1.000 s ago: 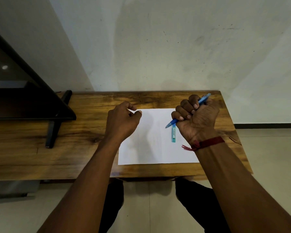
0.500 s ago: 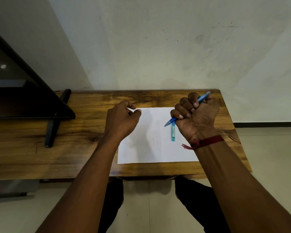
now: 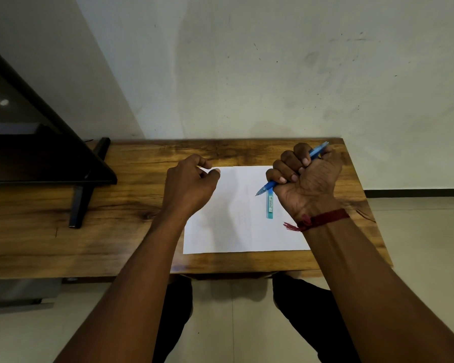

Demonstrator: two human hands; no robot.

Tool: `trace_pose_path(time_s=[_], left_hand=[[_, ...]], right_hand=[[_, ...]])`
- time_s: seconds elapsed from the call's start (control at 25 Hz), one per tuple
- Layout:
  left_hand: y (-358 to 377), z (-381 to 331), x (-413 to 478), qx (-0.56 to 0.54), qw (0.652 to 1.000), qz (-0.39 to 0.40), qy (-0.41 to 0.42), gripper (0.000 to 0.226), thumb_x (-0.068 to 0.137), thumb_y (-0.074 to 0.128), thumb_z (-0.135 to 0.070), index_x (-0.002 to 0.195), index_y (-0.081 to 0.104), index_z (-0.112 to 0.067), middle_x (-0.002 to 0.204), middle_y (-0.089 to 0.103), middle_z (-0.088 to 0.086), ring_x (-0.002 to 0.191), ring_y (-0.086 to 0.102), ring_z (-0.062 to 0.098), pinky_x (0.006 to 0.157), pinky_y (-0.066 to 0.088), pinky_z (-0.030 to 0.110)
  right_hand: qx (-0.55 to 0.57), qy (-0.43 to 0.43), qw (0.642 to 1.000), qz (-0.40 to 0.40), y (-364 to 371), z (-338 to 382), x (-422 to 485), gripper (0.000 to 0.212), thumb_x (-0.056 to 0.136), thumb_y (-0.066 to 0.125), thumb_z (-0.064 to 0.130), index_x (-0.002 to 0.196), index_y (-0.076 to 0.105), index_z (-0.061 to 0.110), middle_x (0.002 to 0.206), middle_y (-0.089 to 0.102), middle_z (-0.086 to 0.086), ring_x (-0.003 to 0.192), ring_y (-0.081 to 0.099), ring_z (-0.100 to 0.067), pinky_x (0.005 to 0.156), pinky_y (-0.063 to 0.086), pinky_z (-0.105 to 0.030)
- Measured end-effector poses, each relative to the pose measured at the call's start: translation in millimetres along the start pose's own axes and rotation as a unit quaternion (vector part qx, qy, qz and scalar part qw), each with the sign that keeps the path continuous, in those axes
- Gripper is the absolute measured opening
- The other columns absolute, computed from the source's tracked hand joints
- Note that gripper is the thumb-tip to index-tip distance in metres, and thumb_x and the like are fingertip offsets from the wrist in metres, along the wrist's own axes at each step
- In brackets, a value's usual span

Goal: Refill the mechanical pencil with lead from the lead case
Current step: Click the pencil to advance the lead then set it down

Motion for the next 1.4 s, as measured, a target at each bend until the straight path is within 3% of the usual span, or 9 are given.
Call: trace_pose_path(time_s=[0.2,0.48,0.68,0.88,1.16,1.4], left_hand=[[0.3,-1.1,-0.1,0.003,1.000,0.000,0.000,0.015,0.078,0.067,-0.036,0.088,0.067,-0.024,0.062,0.059,-0.016,0.066,0.054,-0.002,0.053,0.035,0.018],[0.4,-1.7,-0.2,0.009,1.000,0.000,0.004,0.017,0.078,0.066,-0.036,0.089,0.067,-0.023,0.062,0.059,-0.016,0.065,0.054,-0.002,0.053,0.035,0.018],[0.4,-1.6,-0.2,0.004,1.000,-0.001,0.001,0.016,0.078,0.067,-0.037,0.089,0.067,-0.024,0.062,0.058,-0.016,0.066,0.054,-0.002,0.053,0.035,0.018],[0.7,-1.3,-0.4,0.004,1.000,0.002,0.001,0.017,0.079,0.067,-0.037,0.089,0.067,-0.023,0.062,0.059,-0.016,0.065,0.054,-0.002,0.053,0.036,0.018],[1.2,-0.9,-0.5,0.003,1.000,0.004,-0.001,0.017,0.079,0.066,-0.037,0.089,0.067,-0.024,0.063,0.060,-0.015,0.066,0.056,-0.001,0.053,0.036,0.019],[1.0,-1.0,-0.5,0.002,1.000,0.001,0.000,0.017,0.078,0.067,-0.037,0.088,0.067,-0.024,0.062,0.060,-0.014,0.065,0.055,-0.002,0.053,0.036,0.019]], right_hand=[[-0.008,0.009,1.000,0.010,2.5,-0.9,-1.1,0.064,0.085,0.032,0.066,0.046,0.031,0.015,0.037,0.023,0.004,0.033,0.019,-0.010,0.044,0.018,-0.019],[-0.009,-0.001,1.000,-0.003,0.3,2.3,-0.2,0.055,0.088,0.028,0.051,0.046,0.031,0.016,0.039,0.022,0.004,0.034,0.017,-0.011,0.043,0.019,-0.019],[-0.006,0.001,1.000,0.008,2.0,1.6,-1.1,0.062,0.086,0.031,0.063,0.046,0.032,0.016,0.038,0.022,0.004,0.034,0.017,-0.010,0.044,0.018,-0.019],[-0.020,-0.002,1.000,-0.011,-0.1,1.7,0.1,0.055,0.087,0.032,0.053,0.046,0.031,0.016,0.039,0.021,0.004,0.035,0.016,-0.011,0.044,0.018,-0.019],[-0.007,-0.007,1.000,-0.007,0.3,2.3,-1.3,0.064,0.084,0.033,0.066,0.045,0.031,0.016,0.037,0.022,0.004,0.033,0.018,-0.010,0.044,0.017,-0.020],[-0.016,-0.014,1.000,-0.016,-0.3,4.0,-1.7,0.058,0.085,0.034,0.057,0.045,0.031,0.016,0.036,0.022,0.004,0.033,0.018,-0.010,0.045,0.016,-0.020]])
Point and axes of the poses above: each hand's wrist, its own x-axis towards the middle knuckle, its own y-axis out of the palm, z = x × y, the point moved 7 cm from there along x, towards the middle knuckle
